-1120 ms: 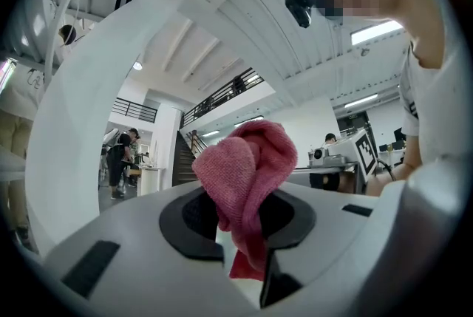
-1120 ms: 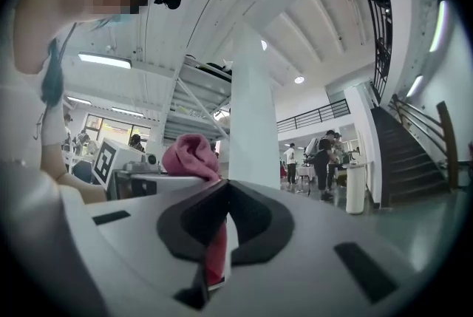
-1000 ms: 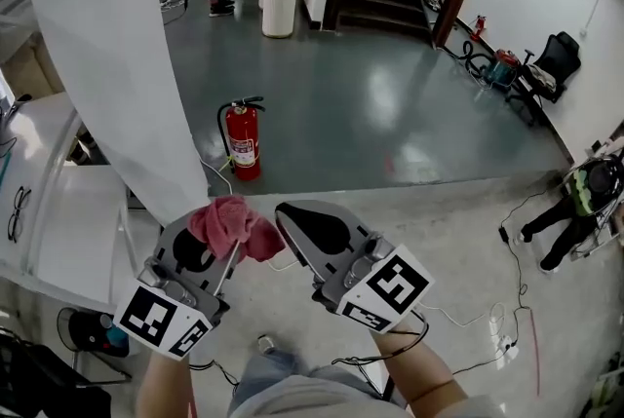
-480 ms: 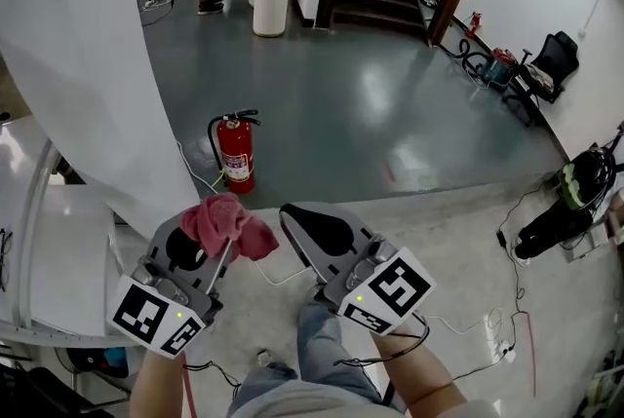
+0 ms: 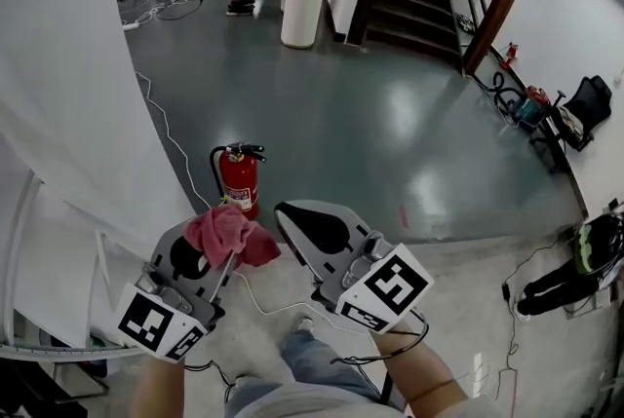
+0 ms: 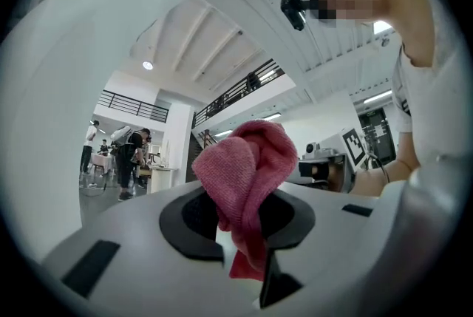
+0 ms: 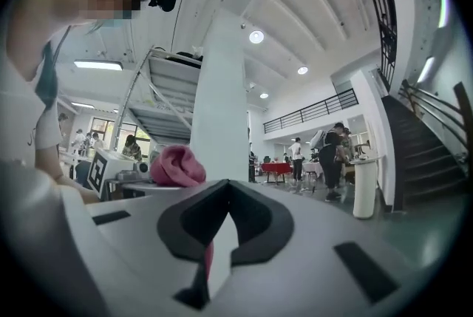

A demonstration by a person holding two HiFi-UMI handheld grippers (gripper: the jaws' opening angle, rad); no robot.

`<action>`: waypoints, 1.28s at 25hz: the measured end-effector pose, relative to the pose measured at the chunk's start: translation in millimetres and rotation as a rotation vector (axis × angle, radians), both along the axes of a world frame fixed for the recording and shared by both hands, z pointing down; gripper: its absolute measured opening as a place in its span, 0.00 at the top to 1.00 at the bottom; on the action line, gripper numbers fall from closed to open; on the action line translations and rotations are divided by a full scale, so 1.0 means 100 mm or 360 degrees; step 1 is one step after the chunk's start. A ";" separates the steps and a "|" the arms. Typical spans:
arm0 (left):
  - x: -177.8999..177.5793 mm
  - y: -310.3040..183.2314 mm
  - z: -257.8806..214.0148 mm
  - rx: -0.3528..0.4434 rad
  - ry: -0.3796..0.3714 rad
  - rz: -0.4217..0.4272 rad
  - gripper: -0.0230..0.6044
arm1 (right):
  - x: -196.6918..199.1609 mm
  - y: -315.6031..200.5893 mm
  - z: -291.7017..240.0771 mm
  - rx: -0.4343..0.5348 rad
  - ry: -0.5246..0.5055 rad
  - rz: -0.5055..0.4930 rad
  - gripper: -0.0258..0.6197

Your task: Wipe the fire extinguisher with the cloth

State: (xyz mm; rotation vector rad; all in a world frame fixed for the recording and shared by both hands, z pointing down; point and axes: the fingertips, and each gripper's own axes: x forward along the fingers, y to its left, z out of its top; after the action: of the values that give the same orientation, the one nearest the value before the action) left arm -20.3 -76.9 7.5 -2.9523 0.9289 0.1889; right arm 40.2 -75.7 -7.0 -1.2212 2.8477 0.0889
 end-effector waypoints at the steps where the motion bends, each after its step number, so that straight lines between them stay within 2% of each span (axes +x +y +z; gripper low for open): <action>1: 0.05 -0.09 0.00 0.0004 0.0004 -0.0032 0.80 | 0.06 -0.10 -0.01 0.0000 0.0006 -0.0028 0.95; 7: 0.12 -0.57 0.09 0.0030 -0.0007 -0.0163 0.80 | 0.20 -0.61 0.06 0.0001 0.0013 -0.0139 0.95; 12: 0.15 -0.88 0.26 -0.0011 -0.0036 -0.0184 0.81 | 0.25 -0.90 0.21 -0.0045 -0.0016 -0.0163 0.95; 17: 0.05 -1.19 0.44 -0.0034 -0.0058 -0.0093 0.81 | 0.15 -1.19 0.35 -0.0082 -0.0054 -0.0078 0.95; 21: 0.01 -1.44 0.58 -0.0086 -0.0057 0.0035 0.81 | 0.11 -1.42 0.39 -0.0093 -0.0073 0.0058 0.95; 25: 0.00 -1.60 0.82 -0.0099 -0.0103 0.0168 0.81 | 0.10 -1.59 0.50 -0.0042 -0.0129 0.0202 0.95; 28: 0.00 -1.72 1.12 -0.0090 -0.0131 0.0217 0.81 | 0.06 -1.70 0.78 -0.0018 -0.0142 0.0247 0.95; 32: 0.00 -1.89 1.74 -0.0057 -0.0163 0.0203 0.81 | 0.01 -1.77 1.41 0.0002 -0.0107 0.0221 0.95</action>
State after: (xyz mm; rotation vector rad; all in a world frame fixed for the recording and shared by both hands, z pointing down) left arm -20.5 -265.5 181.4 -3.0224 0.7408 0.0251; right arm 41.7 -252.4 134.2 -1.3927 2.7038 0.0526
